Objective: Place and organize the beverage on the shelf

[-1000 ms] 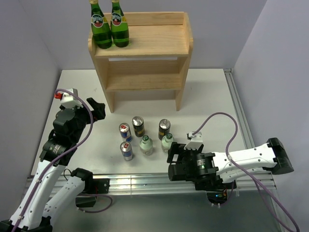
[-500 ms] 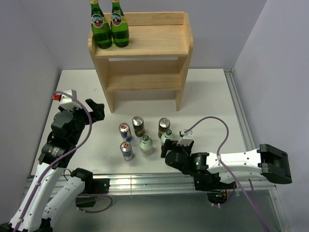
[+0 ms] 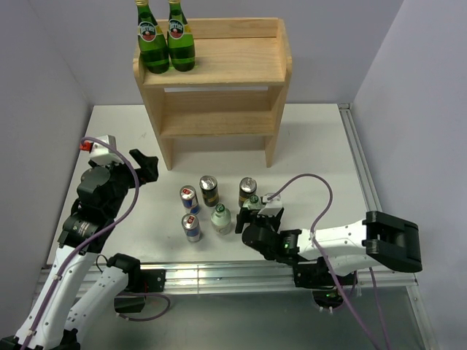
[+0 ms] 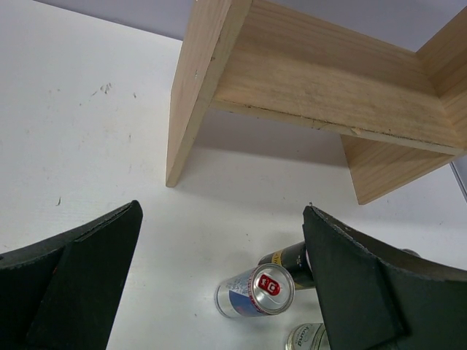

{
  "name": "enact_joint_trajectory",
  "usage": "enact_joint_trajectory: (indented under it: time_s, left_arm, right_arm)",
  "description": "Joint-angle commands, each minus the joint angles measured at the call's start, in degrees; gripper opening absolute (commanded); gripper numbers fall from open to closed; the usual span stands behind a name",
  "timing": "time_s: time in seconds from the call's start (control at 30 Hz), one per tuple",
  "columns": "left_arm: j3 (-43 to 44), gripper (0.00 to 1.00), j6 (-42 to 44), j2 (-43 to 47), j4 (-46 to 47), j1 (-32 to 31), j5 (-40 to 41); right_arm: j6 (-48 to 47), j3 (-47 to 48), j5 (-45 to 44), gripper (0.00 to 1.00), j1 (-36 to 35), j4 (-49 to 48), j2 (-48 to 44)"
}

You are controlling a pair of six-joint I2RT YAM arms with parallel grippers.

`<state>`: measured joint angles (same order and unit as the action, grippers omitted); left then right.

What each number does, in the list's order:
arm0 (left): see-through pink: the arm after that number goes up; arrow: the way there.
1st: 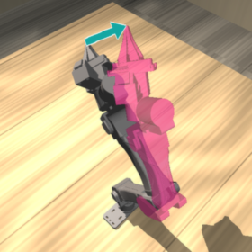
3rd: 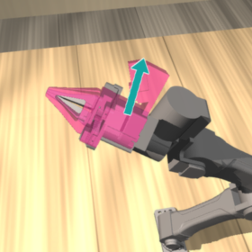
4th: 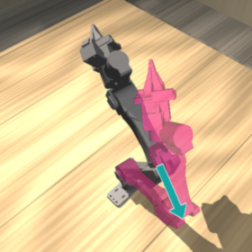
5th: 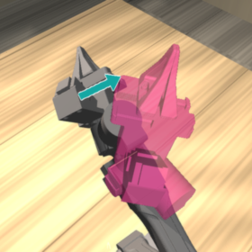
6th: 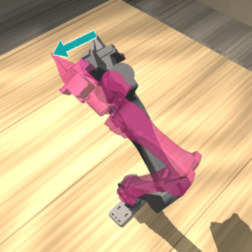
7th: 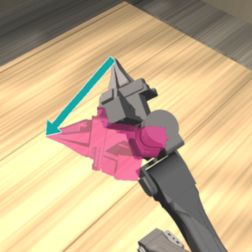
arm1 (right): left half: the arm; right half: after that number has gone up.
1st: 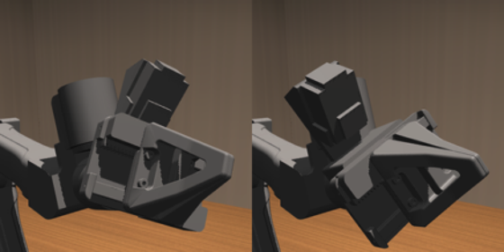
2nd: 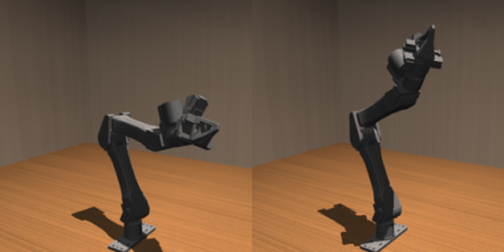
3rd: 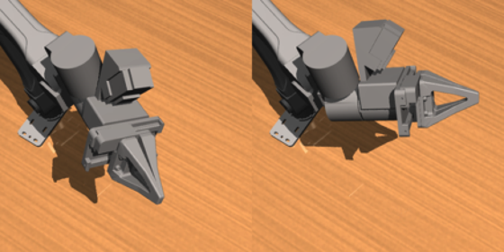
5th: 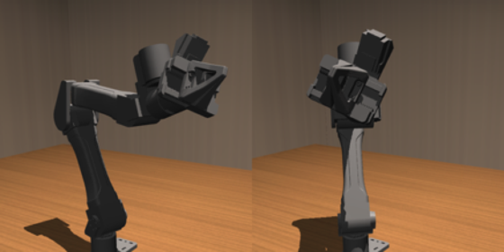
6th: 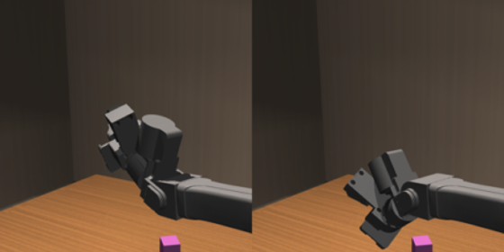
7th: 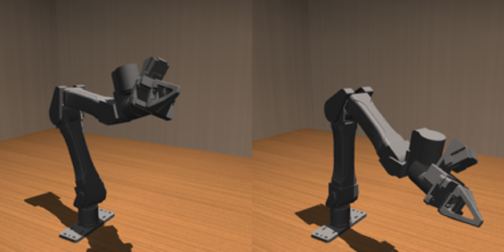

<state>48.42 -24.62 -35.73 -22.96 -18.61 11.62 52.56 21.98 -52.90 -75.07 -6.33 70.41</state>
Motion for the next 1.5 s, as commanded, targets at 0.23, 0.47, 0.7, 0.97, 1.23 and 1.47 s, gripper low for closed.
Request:
enact_joint_trajectory:
  time_s: [0.23, 0.47, 0.7, 0.97, 1.23, 1.47]
  left_arm:
    - [-0.2, 0.99, 1.3, -0.1, 2.8, 0.3, -2.0]
    - [-0.2, 0.99, 1.4, -0.5, 2.9, 0.3, -1.9]
    - [-0.1, 0.99, 1.3, -0.6, 2.7, 0.3, -1.7]
    - [0.0, 0.99, 1.3, -0.1, 2.7, 0.4, -1.9]
    - [0.1, 0.99, 1.4, 0.7, 2.7, 1.3, -2.6]
    - [-0.1, 0.99, 1.7, 1.1, 2.6, 1.3, -2.9]
  right_arm:
    - [-11.2, -3.8, -3.1, 1.0, 8.1, -23.2, 7.4]
    - [-13.9, -4.1, -1.7, 0.78, 9.4, -31.4, 12.8]
    - [-11.3, -3.8, -1.2, 0.07, 9.4, -25.8, 10.4]
    - [-0.7, 1.5, -8.7, 0.0, 2.0, 3.0, -3.9]
    - [-14.7, 15.6, -8.0, 0.0, 0.9, 11.7, -16.7]
    - [-31.1, 38.7, 9.2, 0.0, 12.8, 11.3, -4.7]
